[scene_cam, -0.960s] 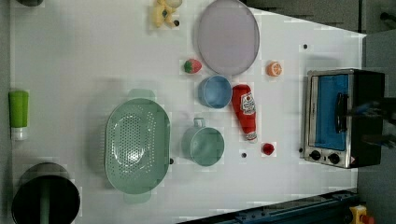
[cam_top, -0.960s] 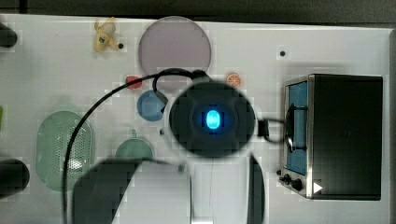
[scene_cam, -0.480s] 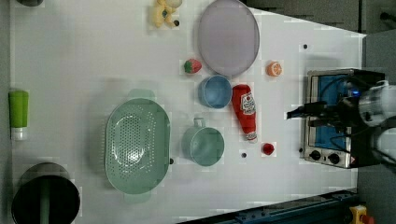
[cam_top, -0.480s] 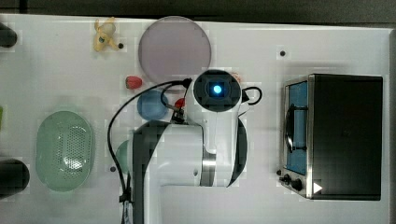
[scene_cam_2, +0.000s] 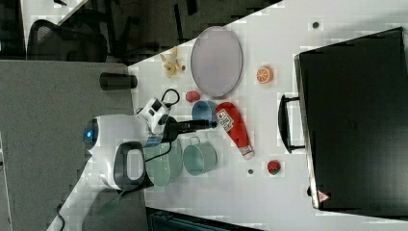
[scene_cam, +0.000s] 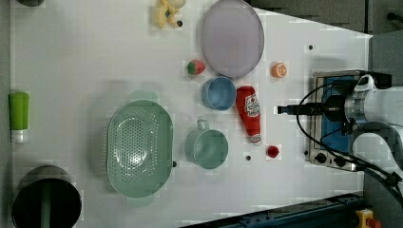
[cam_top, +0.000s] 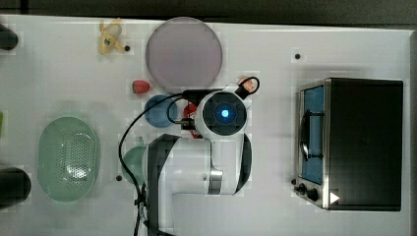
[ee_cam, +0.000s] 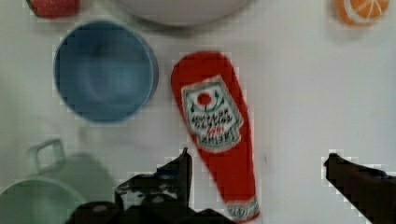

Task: Pick Ketchup from the table and place it in strainer.

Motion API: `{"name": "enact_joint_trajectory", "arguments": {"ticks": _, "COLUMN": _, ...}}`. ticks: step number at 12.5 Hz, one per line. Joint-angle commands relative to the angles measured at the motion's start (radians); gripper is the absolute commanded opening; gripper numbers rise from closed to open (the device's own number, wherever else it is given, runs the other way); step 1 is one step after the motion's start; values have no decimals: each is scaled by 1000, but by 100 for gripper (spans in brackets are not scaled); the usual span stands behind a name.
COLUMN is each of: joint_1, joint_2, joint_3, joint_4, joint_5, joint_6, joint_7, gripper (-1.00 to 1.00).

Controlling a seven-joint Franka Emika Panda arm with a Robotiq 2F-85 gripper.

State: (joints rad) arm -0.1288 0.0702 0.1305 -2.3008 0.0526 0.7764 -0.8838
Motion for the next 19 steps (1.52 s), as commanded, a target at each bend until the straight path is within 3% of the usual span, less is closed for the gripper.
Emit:
{"name": "enact_joint_trajectory", "arguments": {"ticks": 1, "joint_1": 9, "joint_2": 73, "joint_3": 21, "joint_4": -50, "joint_5": -6, "joint_6": 109, "joint_7": -93, "gripper": 100}}
{"name": "enact_joint_trajectory", "arguments": {"ticks": 11, "joint_1": 13, "joint_2": 332, "joint_3": 16, "joint_4": -66, "joint_5": -58, "joint_6": 387, "joint_7": -90, "gripper": 100}}
{"name": "enact_joint_trajectory", "arguments": {"ticks": 12, "joint_1": 13, "joint_2": 340, "joint_3": 15, "joint_4": -66, "joint_5": -58, "joint_6": 395, "joint_7": -90, "gripper": 92}}
{"name": "enact_joint_trajectory", "arguments": {"ticks": 15, "joint_1": 15, "joint_2": 336, "joint_3": 15, "joint_4": -66, "joint_5": -59, "joint_6": 400, "joint_7": -90, "gripper": 23}}
{"name": "enact_joint_trajectory", "arguments": {"ticks": 19, "joint_1": 13, "joint_2": 253, "joint_3": 14, "joint_4": -51, "joint_5": -59, "joint_6": 320, "joint_7": -72, "gripper": 23}}
